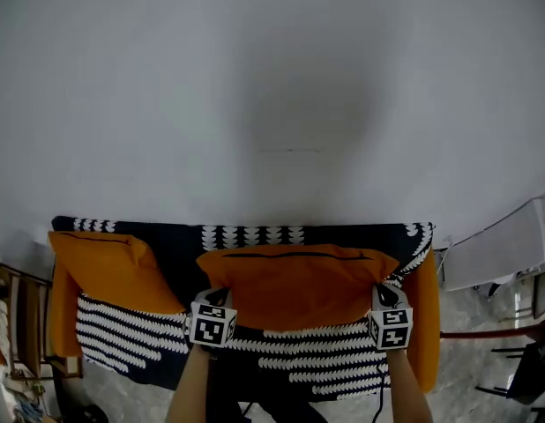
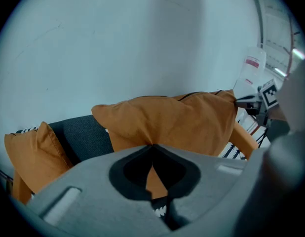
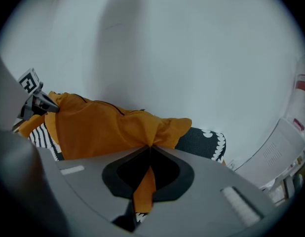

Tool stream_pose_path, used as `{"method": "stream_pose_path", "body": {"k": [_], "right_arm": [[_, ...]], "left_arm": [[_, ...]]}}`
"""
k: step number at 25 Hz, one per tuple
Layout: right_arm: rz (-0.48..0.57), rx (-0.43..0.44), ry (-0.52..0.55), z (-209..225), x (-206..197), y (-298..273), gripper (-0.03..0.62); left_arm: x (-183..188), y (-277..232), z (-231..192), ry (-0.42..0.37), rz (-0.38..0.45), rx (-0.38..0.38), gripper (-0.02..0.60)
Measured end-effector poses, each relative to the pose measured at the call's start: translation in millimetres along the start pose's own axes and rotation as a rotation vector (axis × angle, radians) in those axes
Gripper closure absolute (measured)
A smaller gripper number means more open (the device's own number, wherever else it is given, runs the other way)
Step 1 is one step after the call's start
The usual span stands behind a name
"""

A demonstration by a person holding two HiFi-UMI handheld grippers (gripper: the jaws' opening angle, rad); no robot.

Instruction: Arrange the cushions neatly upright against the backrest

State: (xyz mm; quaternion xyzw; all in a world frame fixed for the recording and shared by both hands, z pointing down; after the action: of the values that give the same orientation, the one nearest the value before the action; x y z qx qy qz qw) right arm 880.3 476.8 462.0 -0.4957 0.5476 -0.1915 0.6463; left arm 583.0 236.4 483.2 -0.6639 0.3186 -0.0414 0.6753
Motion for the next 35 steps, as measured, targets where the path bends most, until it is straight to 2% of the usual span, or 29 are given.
{"method": "stream_pose_path", "body": {"k": [5,12,17,20,23,24,27,30,33,35], "right_arm": [[-0.023,0.003,0.024,-3,-6,-23,0.576],[-0.016,-0.004,-0.008,-2,1,-35,0.574],[-0.006,-0.007,-0.021,0,2,-39,0.562],[-0.009,-0.033,-0.031,3,2,-37,0.535],[-0.007,-0.065,-0.047,5,3,-30,0.476],[0.002,-0.066,-0.057,5,4,-26,0.438],[0.061,-0.065,-0.094,5,15,-9,0.396],[0.145,-0.065,-0.126,1,35,17,0.402],[0.229,-0.060,-0.145,-6,56,48,0.442],[0.287,-0.057,-0.149,-12,71,71,0.504]], "left_arm": [[-1,-24,-9,-0.007,-0.034,0.007,0.575],[4,-40,-20,0.042,-0.033,-0.009,0.575],[5,-45,-23,0.035,-0.025,0.023,0.568],[5,-45,-24,0.035,-0.024,0.050,0.545],[4,-41,-26,0.023,-0.026,0.066,0.514],[5,-37,-27,0.025,-0.019,0.071,0.486],[10,-18,-29,0.052,0.024,0.088,0.452],[22,11,-30,0.071,0.093,0.108,0.449],[36,47,-27,0.092,0.185,0.117,0.449],[46,75,-22,0.099,0.253,0.123,0.449]]}}
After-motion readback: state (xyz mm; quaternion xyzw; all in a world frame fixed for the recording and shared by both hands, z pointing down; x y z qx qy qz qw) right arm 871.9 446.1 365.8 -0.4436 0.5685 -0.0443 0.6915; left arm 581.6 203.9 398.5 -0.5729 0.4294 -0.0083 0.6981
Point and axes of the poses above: the fingertips, and each gripper's own axes: y backward along the fingers, z to its right, x out of its top, the point moved 1 cm from there along y, backward along the fingers, and after that the axes turned 13 degrees about -z, right-handed, at the moved point
